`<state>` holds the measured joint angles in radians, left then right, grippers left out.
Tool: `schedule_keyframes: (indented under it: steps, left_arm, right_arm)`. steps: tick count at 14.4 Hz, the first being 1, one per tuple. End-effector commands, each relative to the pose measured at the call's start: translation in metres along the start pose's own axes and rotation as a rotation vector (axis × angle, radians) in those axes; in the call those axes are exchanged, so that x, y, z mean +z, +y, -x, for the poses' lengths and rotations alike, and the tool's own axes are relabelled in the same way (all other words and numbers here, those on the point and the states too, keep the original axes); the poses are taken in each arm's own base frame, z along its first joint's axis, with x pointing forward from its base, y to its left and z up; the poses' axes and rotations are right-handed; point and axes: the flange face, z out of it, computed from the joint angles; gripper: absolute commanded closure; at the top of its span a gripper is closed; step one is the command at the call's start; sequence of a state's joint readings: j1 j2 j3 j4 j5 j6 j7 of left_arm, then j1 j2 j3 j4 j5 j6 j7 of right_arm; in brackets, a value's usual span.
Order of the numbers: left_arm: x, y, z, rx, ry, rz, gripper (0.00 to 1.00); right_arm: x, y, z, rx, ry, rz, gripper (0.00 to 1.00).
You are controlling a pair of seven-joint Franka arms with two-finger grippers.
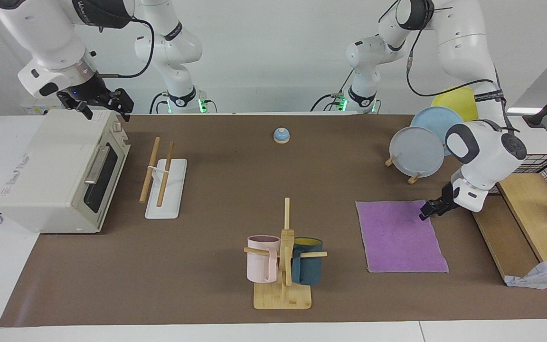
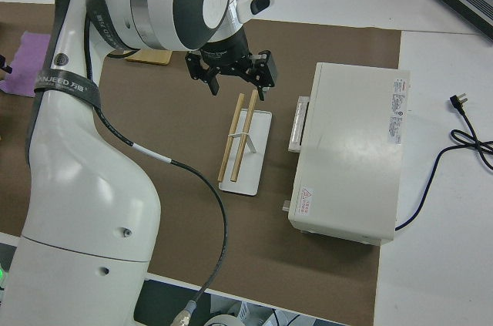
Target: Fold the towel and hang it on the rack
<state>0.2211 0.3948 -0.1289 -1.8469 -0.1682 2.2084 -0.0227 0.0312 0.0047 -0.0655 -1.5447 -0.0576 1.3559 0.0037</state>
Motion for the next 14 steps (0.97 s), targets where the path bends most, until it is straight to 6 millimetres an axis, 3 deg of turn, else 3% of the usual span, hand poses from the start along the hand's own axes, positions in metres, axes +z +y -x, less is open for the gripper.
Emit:
schedule_keyframes:
  steps: [1,6,11,13,14]
  left_arm:
    - [0.0018,-0.0159,0.0072,-0.053,-0.046,0.029,0.32]
    - [0.0026,-0.0188,0.0115,-0.102,-0.084,0.034,0.42]
    - [0.0026,-0.0158,0.0117,-0.098,-0.087,0.036,0.59]
    - [0.0036,-0.015,0.0124,-0.097,-0.09,0.036,0.78]
    - [0.0037,-0.0159,0.0127,-0.098,-0.093,0.035,0.95]
  right_arm:
    - [0.0029,0.0016,0.0099,-0.03,-0.006,-0.011,0.0]
    - [0.003,0.0033,0.0104,-0.027,-0.006,-0.012,0.0]
    - [0.0021,0.0016,0.0103,-0.028,-0.003,-0.025,0.0]
    - [0.0022,0.0022,0.0103,-0.027,-0.003,-0.027,0.0]
    - [0.0022,0.0006,0.0105,-0.03,-0.004,-0.026,0.0]
